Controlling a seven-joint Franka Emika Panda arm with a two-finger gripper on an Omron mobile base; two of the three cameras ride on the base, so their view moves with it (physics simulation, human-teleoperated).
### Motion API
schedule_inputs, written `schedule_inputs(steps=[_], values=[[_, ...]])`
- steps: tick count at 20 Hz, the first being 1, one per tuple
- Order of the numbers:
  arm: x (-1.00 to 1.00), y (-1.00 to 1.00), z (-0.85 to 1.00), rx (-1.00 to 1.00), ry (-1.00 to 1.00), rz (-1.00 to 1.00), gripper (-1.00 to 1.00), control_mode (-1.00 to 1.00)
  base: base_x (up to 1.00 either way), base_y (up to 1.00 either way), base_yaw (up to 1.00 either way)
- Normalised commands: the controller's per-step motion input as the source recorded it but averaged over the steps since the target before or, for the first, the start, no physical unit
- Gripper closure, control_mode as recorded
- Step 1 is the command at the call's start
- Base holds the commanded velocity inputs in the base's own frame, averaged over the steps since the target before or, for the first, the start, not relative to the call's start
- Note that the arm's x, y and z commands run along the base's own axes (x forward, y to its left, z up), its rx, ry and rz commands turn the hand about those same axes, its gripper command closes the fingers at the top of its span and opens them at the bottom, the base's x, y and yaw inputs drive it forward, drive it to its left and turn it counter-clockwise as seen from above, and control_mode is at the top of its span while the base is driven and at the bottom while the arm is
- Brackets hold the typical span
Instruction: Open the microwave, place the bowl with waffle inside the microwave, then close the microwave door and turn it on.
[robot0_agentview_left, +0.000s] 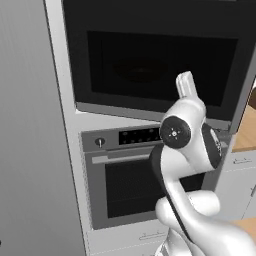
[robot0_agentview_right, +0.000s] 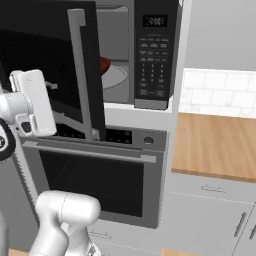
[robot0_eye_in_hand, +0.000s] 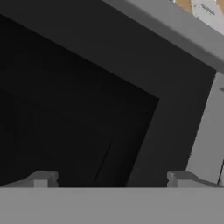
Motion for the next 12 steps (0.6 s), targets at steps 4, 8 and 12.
schedule_inputs(steps=[4,8,12], values=[[0.24,-0.14,0.0,0.0,0.09,0.34,-1.0,-1.0,0.0,0.0,0.0],[0.38,0.0,0.06,0.0,0.14,0.3,-1.0,-1.0,0.0,0.0,0.0],[0.41,0.0,0.08,0.0,0.09,0.24,-1.0,-1.0,0.0,0.0,0.0]])
